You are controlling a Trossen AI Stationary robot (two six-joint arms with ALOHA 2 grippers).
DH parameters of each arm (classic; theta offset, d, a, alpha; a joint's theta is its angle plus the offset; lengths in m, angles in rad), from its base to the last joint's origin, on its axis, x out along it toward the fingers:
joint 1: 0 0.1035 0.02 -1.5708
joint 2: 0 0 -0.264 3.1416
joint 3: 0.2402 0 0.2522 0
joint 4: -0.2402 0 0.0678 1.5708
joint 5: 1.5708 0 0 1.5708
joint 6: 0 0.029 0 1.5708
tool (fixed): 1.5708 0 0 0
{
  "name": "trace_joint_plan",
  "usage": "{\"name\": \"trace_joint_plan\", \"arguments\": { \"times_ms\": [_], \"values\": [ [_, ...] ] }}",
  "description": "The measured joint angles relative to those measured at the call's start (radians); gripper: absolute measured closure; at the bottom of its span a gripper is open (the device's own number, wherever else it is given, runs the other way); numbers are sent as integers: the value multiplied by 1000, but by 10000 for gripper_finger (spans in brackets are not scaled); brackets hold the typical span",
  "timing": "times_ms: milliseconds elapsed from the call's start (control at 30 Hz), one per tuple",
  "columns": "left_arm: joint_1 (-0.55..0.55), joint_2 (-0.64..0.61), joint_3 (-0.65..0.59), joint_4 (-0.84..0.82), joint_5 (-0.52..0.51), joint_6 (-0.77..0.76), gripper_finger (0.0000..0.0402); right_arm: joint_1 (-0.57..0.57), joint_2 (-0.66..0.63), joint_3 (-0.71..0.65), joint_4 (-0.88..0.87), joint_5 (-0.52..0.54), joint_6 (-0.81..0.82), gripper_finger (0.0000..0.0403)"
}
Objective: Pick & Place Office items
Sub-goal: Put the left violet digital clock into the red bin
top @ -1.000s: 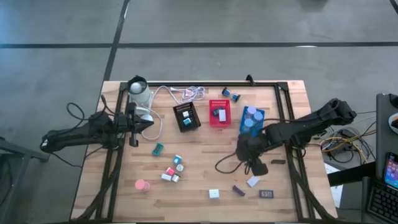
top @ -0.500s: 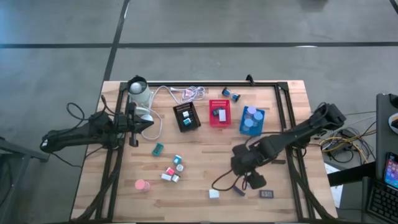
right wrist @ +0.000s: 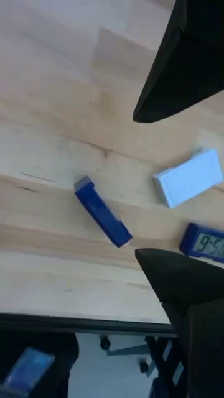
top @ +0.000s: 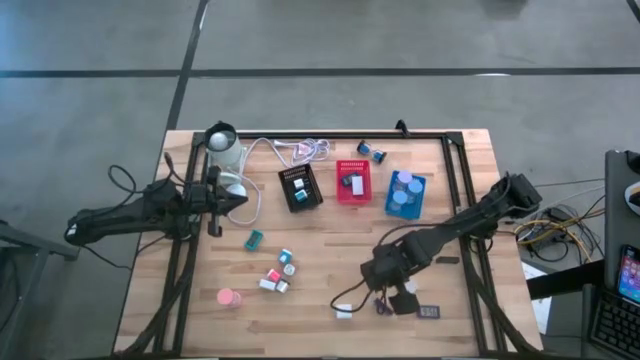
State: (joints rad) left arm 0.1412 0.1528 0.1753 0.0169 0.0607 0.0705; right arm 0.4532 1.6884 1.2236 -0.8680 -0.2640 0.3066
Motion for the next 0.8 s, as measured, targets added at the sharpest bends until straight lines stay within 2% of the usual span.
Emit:
{"name": "trace_joint_plan", "arguments": {
  "times_ms": [167,267,367,500,600,800],
  "values": [
    [0,0,0,-9,5,-3,390,56,16,0,10,10,33,47],
    [0,0,0,-12,5,10,390,87,23,11,14,74,13,48],
    [1,0,0,-10,4,36,390,117,32,55,15,150,-57,53],
    [1,0,0,14,4,56,390,154,58,131,4,232,-227,61],
    [1,0,0,27,2,56,390,160,83,170,4,242,-305,65],
    [1,2,0,27,1,46,390,158,142,201,-19,238,-311,65]
  ]
}}
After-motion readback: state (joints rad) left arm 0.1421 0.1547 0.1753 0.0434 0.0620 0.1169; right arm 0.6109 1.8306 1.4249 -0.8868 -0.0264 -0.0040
